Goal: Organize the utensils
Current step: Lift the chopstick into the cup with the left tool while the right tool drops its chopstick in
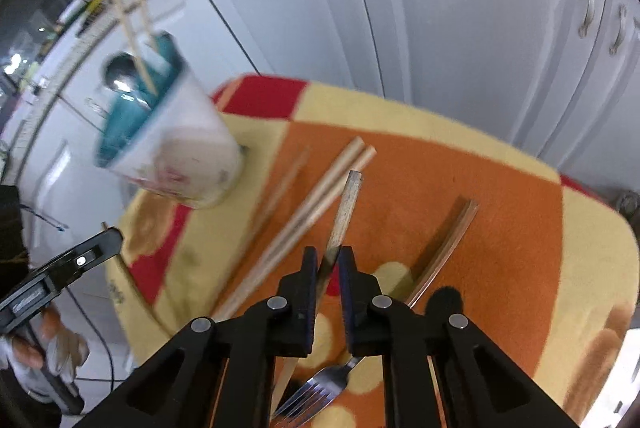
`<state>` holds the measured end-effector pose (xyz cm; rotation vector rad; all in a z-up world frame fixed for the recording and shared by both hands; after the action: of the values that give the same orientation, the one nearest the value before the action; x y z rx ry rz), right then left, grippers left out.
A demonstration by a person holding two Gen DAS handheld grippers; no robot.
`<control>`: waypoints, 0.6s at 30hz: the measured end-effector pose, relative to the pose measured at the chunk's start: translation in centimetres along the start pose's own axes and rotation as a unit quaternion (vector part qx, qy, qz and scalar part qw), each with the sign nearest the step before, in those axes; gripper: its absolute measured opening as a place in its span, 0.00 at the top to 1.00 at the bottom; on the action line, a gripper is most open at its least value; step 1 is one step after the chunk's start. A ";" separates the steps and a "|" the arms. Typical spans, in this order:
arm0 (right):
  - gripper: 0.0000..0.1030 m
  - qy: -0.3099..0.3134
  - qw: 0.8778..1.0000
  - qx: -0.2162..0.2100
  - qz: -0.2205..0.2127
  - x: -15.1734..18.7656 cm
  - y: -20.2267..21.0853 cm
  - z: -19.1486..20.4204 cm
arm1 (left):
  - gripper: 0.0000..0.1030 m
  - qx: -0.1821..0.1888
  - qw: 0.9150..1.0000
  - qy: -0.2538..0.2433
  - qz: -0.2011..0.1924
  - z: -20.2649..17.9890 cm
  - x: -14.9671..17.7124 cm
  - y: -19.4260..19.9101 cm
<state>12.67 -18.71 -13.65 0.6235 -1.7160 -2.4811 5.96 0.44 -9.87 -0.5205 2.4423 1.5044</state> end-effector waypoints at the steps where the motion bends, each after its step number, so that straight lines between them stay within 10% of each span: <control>1: 0.91 0.004 1.000 -0.001 -0.007 0.1 0.7 0.3 | 0.95 -0.002 1.000 -0.002 -0.005 -0.1 -0.2 0.5; 18: 0.93 0.044 0.994 -0.030 -0.099 0.9 9.5 4.6 | 0.95 -0.011 0.998 -0.028 -0.053 -0.5 -0.3 7.5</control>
<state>8.57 -18.50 -3.93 0.9226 -1.6153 -2.5780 3.13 3.15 -3.44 -0.5936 2.3201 1.4849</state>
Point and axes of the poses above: each gripper's, at about its wrist camera, not at the fingertips, and y roughly against the way its jaws point, z to its left, x to its underside, the point moved 8 cm from there along -y, roughly the way its jaws point, and after that the axes turned 11 degrees about z, right-handed, at the moved point
